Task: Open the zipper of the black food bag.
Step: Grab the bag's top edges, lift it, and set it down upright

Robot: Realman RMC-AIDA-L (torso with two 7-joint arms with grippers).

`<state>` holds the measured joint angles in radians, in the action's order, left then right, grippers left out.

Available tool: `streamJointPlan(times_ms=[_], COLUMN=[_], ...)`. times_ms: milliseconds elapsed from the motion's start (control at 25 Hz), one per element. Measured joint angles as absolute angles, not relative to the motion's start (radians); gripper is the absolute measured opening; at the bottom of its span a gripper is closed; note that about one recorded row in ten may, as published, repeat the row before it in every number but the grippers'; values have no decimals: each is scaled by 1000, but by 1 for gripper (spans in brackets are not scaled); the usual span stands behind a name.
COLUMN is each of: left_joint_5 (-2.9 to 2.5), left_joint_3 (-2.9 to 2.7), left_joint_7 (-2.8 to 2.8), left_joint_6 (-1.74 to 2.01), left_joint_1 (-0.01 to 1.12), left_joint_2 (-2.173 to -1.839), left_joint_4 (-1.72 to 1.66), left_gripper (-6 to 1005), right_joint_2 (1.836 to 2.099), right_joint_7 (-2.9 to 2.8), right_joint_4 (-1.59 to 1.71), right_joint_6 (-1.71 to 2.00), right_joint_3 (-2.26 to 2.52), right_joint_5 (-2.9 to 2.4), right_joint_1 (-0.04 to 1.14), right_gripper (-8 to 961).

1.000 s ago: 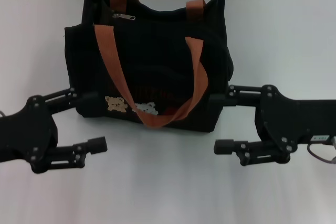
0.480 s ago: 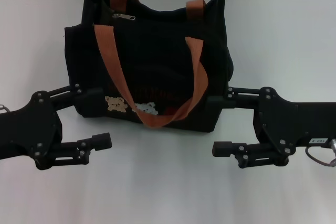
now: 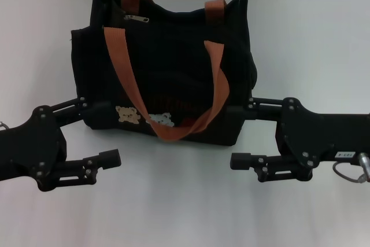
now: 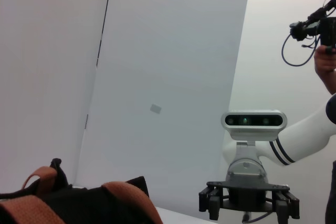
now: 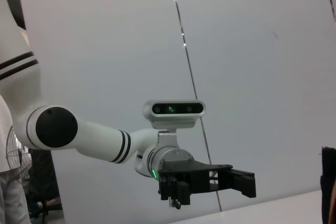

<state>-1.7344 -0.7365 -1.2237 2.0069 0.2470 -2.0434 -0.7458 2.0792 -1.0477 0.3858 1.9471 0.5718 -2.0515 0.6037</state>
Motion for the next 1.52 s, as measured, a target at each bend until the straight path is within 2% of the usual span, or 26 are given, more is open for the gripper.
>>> streamJointPlan(times_ms=[400, 480, 800, 1040, 1520], left_joint_5=[-1736, -1737, -1737, -1735, -1740], left_joint_3=[-692, -678, -670, -665, -670], left_joint_7=[-1221, -1220, -1218, -1216, -1126], left_joint_6=[1971, 1882, 1725, 1626, 1527], left_joint_1=[240, 239, 259, 269, 336], left_joint_2=[-2038, -2028, -2029, -2015, -2055], left_joint_4=[-723, -702, -686, -686, -644], left_gripper=[826, 825, 822, 819, 813], right_joint_2=[2081, 2081, 2083, 2084, 2087], right_joint_7=[-1081, -1081, -1076, -1075, -1072], right_joint_4=[386, 386, 387, 387, 363], right_joint_6=[1928, 1920, 1911, 1911, 1863], right_joint_3=[563, 565, 572, 572, 572], right_joint_5=[-2052, -2052, -2052, -2053, -2053], right_joint_1=[569, 567, 564, 564, 575], right_gripper=[755, 755, 755, 755, 754])
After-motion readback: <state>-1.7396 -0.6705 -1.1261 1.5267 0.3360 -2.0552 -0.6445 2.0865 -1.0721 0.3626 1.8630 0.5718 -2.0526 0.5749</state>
